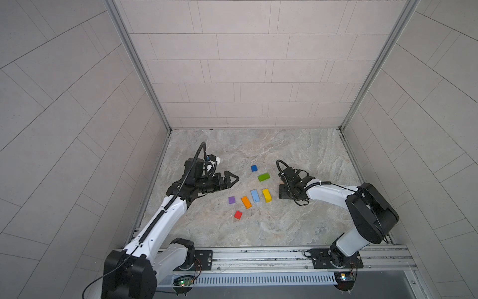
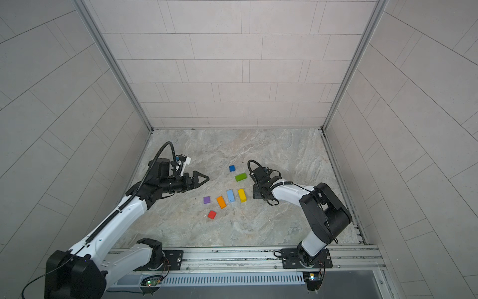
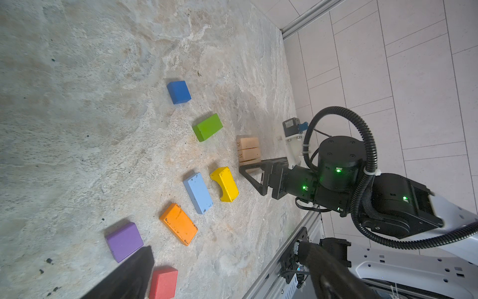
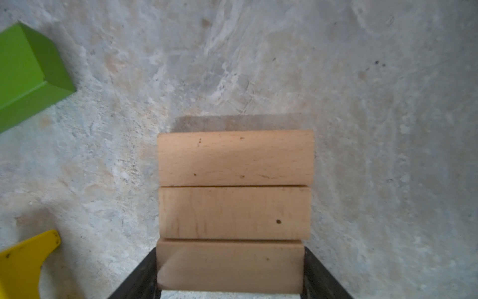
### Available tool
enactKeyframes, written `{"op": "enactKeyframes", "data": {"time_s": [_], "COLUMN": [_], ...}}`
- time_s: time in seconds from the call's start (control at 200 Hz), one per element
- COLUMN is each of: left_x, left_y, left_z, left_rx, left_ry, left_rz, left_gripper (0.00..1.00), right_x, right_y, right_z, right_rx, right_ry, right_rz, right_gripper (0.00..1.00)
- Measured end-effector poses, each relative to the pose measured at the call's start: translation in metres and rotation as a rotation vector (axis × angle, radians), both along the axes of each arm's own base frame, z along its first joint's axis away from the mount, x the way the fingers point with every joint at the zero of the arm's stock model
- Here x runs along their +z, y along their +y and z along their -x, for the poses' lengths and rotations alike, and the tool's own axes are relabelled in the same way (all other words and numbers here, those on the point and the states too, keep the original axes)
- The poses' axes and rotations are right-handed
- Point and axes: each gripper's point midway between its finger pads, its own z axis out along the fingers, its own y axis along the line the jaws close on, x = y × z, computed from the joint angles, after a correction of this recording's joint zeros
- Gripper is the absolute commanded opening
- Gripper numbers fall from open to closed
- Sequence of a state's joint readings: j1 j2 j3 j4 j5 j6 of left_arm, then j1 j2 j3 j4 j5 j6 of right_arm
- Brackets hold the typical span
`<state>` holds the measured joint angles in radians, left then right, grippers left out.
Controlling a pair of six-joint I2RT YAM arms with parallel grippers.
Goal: Build the wood block tower
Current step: 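Lower the wood bar onto the stack and open the right gripper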
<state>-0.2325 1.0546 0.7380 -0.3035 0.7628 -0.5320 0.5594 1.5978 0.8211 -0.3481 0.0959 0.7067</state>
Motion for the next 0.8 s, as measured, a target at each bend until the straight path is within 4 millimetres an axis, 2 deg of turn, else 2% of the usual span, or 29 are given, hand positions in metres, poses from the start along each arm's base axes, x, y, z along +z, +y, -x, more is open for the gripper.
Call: {"op": "enactKeyframes", "data": {"time_s": [0.465,0.801], "left_x": [0.0000,-0.0001], "left_y": [0.0000,0.0000], "left_z": [0.0001,0.0001], "left_rx": [0.000,0.000], "left_ry": [0.000,0.000], "left_rz": [0.000,0.000], "left_gripper": [1.00,1.00], "right_x": [0.0001,0.0000], "right_y": [-0.0026,-0.0024], "right_z": [-0.0023,-0.0030], "right_rx": [-0.008,-0.003], "right_ry": [-0.001,0.001], "right_rz": [0.000,0.002], "right_gripper": [0.65,0.74]}}
